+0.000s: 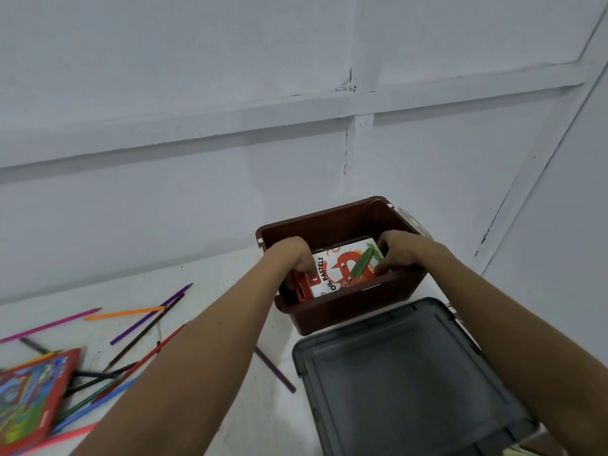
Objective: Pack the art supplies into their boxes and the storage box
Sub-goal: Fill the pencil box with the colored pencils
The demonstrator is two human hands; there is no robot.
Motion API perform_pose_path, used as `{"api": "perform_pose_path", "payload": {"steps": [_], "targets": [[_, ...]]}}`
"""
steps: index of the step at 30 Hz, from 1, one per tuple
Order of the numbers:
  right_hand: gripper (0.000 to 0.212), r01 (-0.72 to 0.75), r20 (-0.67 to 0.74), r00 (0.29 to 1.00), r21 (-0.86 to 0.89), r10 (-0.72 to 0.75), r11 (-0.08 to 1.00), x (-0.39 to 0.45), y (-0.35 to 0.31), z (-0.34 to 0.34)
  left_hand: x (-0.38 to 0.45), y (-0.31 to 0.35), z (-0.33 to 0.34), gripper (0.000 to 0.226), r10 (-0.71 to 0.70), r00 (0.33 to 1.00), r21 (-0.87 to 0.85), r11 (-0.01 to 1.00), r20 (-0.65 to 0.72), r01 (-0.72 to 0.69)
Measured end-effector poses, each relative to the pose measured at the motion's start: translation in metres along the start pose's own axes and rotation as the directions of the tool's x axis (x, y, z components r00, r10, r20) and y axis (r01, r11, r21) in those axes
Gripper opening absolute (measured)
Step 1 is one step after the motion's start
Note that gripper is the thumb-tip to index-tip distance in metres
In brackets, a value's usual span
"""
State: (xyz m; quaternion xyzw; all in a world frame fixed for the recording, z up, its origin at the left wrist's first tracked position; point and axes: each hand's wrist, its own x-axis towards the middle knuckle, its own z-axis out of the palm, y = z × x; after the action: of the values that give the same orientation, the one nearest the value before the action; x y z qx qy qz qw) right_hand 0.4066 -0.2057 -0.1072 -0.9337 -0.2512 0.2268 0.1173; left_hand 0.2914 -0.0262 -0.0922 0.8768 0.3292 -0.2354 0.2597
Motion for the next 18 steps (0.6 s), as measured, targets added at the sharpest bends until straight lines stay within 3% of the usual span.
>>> {"api": "perform_pose_path", "payload": {"steps": [7, 11, 18], "targets": [[0.054, 0.009, -0.043, 0.999, 0.001, -0.009, 1.0, 0.001, 0.002, 0.005, 0.003, -0.003, 0.006, 0.047, 0.117, 0.982, 0.086, 0.991, -0.148, -0.105], [0.047, 0.051, -0.158, 0.986, 0.022, -0.047, 0.998, -0.005, -0.002, 0.008, -0.002, -0.003, 0.009, 0.047, 0.16, 0.965, 0.091, 0.985, -0.208, -0.144], [0.039, 0.335, -0.375, 0.896, 0.223, -0.237, 0.915, -0.036, -0.055, 0.013, -0.033, -0.034, -0.02, 0.031, 0.261, 0.812, 0.01, 0.954, -0.523, -0.3]]}}
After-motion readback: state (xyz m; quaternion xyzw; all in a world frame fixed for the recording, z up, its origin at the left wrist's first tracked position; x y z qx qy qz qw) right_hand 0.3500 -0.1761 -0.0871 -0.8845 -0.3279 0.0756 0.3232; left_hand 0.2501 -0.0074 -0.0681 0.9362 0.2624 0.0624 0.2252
